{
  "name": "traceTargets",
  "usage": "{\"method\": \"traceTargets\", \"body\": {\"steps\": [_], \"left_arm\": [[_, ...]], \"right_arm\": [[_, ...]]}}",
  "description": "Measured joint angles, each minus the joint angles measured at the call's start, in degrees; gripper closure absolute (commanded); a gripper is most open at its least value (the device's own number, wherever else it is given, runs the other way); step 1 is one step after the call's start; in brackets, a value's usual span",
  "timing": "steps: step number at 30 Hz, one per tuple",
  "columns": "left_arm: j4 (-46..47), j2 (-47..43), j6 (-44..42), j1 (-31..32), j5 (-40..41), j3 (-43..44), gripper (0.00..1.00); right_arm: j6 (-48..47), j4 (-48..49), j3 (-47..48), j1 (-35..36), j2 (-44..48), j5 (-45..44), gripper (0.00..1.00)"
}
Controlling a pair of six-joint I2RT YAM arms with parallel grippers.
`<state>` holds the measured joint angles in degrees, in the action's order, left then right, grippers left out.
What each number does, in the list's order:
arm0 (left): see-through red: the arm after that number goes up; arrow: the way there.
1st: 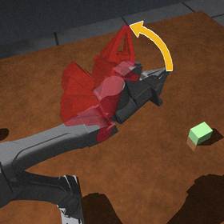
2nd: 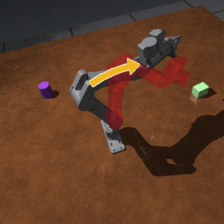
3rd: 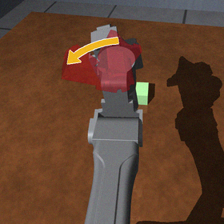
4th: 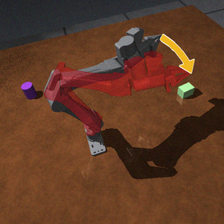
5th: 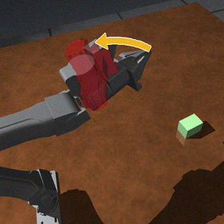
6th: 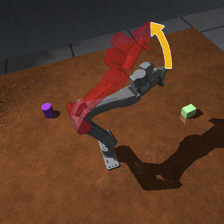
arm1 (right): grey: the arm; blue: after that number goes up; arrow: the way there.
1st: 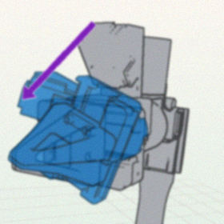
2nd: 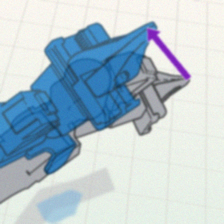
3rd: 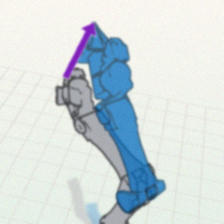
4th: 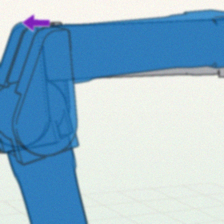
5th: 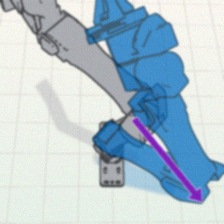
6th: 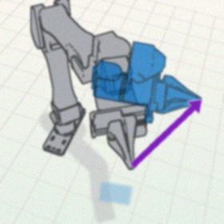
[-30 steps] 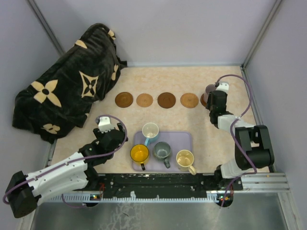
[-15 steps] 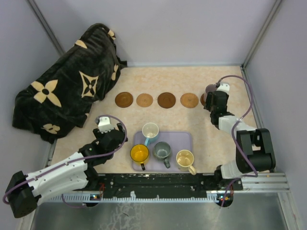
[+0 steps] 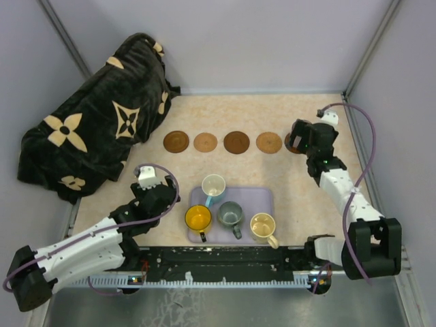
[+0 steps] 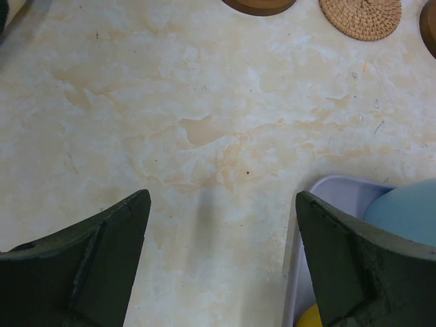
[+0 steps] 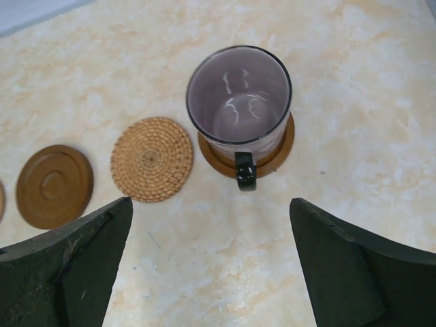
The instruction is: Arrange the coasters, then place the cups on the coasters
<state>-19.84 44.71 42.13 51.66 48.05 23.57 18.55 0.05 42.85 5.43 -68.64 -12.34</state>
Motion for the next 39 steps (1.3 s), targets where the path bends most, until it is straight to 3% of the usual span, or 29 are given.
{"method": "traceTargets", "body": {"steps": [6, 11, 15, 23, 31, 39], "left_arm": [[-0.98, -2.47, -0.48, 0.00, -0.15, 0.92, 0.07], [-1.01, -3.98, -1.18, 0.00, -1.46, 1.03, 0.06], [-0.96, -3.89, -1.81, 0.00, -2.67, 1.03, 0.06], [-0.55, -1.25, -2.34, 0.00, -4.28, 1.05, 0.06], [-0.74, -0.28, -2.34, 0.00, -5.16, 1.31, 0.07], [-0.98, -1.73, -2.27, 0.00, -5.09, 1.42, 0.06]], "right_arm": [[0.13, -5.68, 4.04, -0.04, 3.48, 5.55, 0.01], [0.04, -10.08, 4.02, -0.04, 12.04, 11.67, 0.18], [0.02, -15.74, 4.00, 2.03, 17.64, 14.88, 0.17], [1.44, -33.27, 4.00, 24.74, 23.19, 7.37, 0.15], [7.61, -45.42, 4.00, 32.81, 26.97, 4.81, 0.17], [17.92, -52.57, 2.40, 51.43, 26.77, 1.33, 0.15]]}}
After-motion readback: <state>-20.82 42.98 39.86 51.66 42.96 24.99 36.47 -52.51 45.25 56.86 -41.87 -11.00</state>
